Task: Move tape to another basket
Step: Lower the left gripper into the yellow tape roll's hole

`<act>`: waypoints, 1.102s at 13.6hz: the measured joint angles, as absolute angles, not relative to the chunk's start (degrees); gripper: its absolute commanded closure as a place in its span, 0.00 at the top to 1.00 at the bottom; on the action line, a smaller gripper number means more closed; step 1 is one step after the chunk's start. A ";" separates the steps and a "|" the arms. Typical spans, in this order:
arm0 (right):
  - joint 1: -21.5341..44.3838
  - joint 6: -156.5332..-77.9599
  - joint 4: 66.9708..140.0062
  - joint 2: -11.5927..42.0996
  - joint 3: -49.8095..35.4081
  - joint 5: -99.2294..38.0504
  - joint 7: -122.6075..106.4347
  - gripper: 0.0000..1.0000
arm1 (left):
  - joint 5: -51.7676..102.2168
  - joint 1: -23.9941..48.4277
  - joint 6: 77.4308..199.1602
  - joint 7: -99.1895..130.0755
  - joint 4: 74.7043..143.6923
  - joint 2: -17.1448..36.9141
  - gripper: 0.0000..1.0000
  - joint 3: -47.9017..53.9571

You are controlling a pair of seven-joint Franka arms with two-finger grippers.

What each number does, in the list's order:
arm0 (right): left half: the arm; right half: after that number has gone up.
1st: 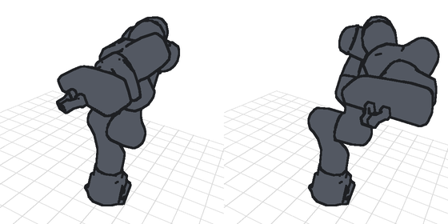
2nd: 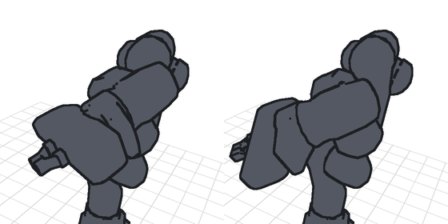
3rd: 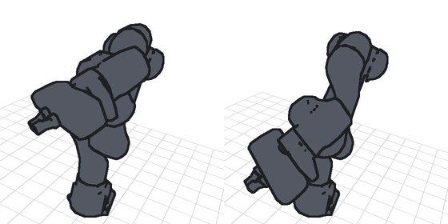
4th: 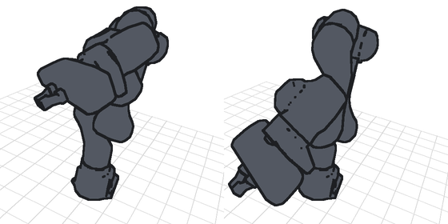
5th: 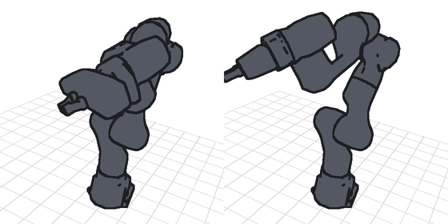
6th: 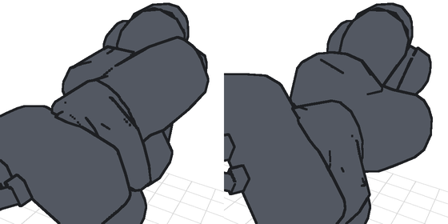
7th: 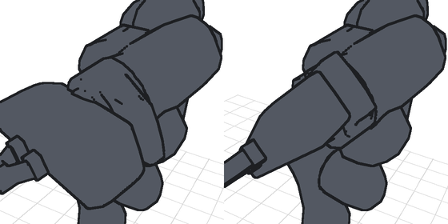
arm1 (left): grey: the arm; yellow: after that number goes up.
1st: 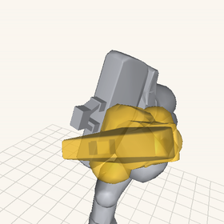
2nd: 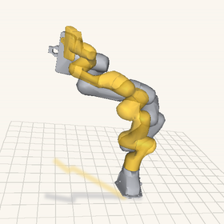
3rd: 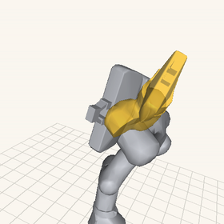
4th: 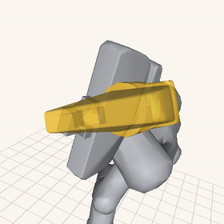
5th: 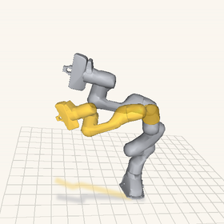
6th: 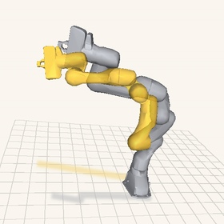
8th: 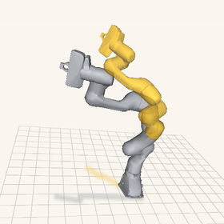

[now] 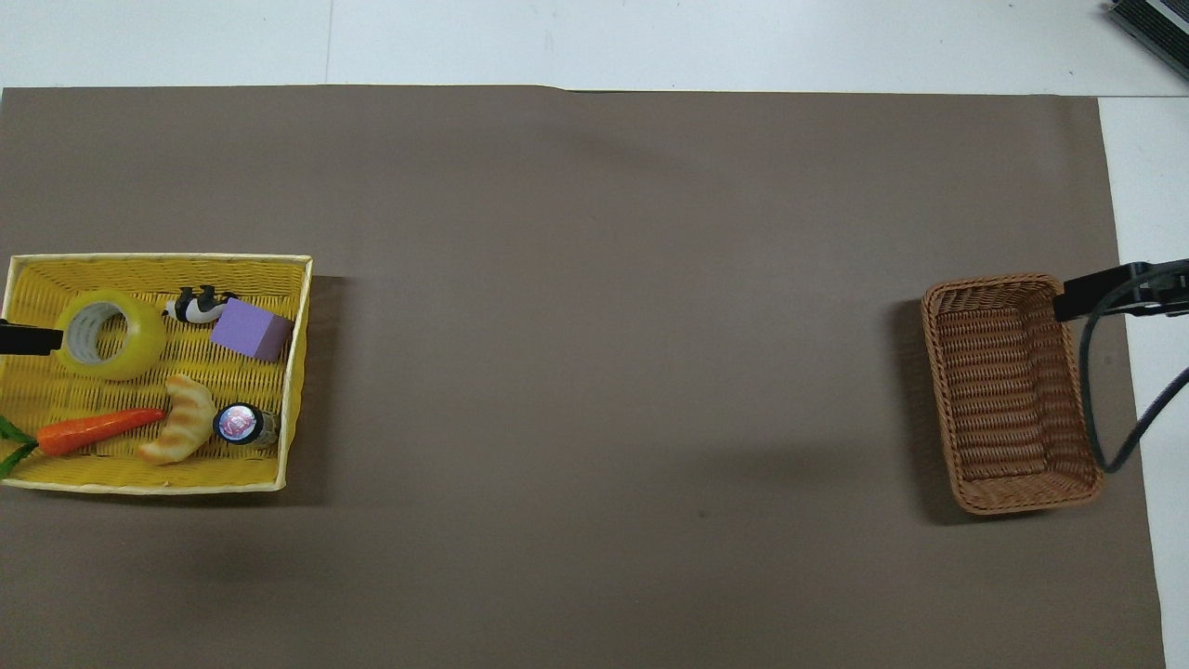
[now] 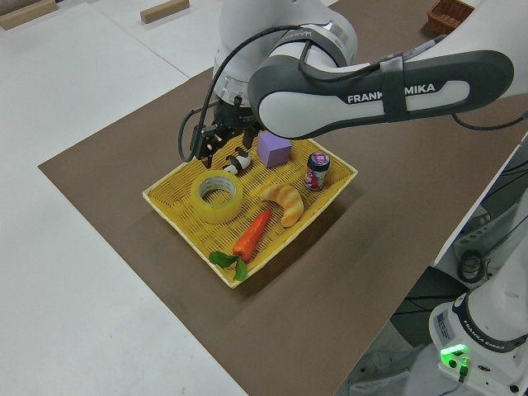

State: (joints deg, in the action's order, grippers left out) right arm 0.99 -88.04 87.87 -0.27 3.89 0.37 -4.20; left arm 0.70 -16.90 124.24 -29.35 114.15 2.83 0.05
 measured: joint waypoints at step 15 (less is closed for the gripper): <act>0.50 -88.05 88.02 -0.27 4.13 0.37 -4.20 1.00 | 0.70 -19.25 137.66 -29.84 116.75 14.11 0.47 0.01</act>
State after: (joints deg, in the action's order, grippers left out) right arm 0.50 -88.05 88.02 -0.27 4.13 0.37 -4.20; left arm 0.70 -19.25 137.66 -29.84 116.75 14.11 0.01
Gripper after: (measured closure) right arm 0.000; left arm 0.419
